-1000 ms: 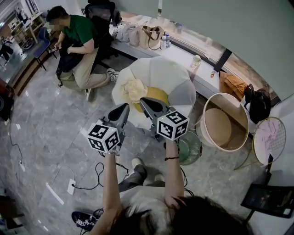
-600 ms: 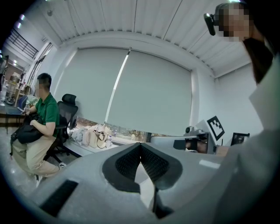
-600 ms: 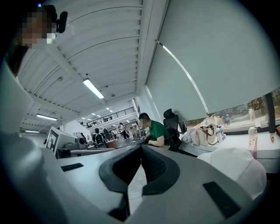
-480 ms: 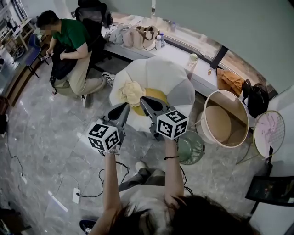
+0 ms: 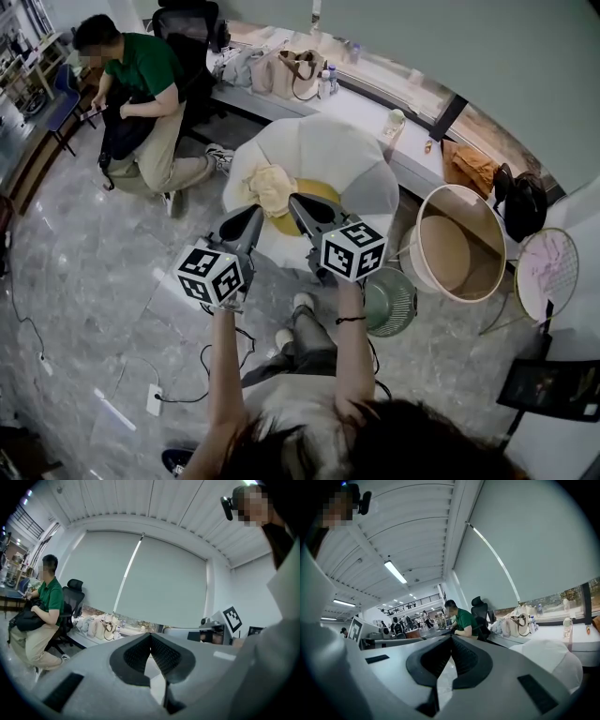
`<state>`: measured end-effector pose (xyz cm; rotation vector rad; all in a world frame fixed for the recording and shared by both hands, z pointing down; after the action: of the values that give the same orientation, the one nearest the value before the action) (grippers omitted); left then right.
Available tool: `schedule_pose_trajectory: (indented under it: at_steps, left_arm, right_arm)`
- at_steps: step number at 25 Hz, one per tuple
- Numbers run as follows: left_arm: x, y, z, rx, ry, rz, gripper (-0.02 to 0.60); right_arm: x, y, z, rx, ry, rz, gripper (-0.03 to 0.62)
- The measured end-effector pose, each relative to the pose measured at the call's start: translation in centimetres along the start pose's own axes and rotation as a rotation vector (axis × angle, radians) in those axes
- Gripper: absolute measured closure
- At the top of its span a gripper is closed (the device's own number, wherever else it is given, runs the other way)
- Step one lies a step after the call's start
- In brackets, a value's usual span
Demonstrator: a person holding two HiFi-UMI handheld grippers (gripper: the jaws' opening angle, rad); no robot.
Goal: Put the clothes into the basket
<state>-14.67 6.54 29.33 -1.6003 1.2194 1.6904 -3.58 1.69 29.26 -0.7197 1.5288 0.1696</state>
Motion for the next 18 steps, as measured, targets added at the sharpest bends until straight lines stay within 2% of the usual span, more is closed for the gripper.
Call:
schedule_pose_trajectory:
  at_steps: [7, 11, 18]
  left_arm:
    - [0.7, 2.2, -2.3, 0.005, 0.013, -0.013, 0.571]
    - [1.9, 4.1, -4.3, 0.008, -0.011, 0.002, 0.571]
    - [2.4, 6.3, -9.2, -0.006, 0.008, 0.006, 0.571]
  right_arm:
    - [1.2, -2.2, -2.8, 0.013, -0.008, -0.014, 0.585]
    - [1.9, -3.5, -4.9, 0.027, 0.001, -0.012, 0.585]
    - [3.5, -7.8, -7.2, 0.02, -0.001, -0.029, 0.585]
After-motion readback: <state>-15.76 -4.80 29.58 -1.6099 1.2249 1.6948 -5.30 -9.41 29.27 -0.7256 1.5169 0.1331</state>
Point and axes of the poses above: the fingertips, and each gripper's own axes: z backward along the fingers, y to its left, x out of its top, the point moved 4 cm from there along z, backward along the fingers, and after that the axes turned 2 degrees about -x, right-handed, at the moved point
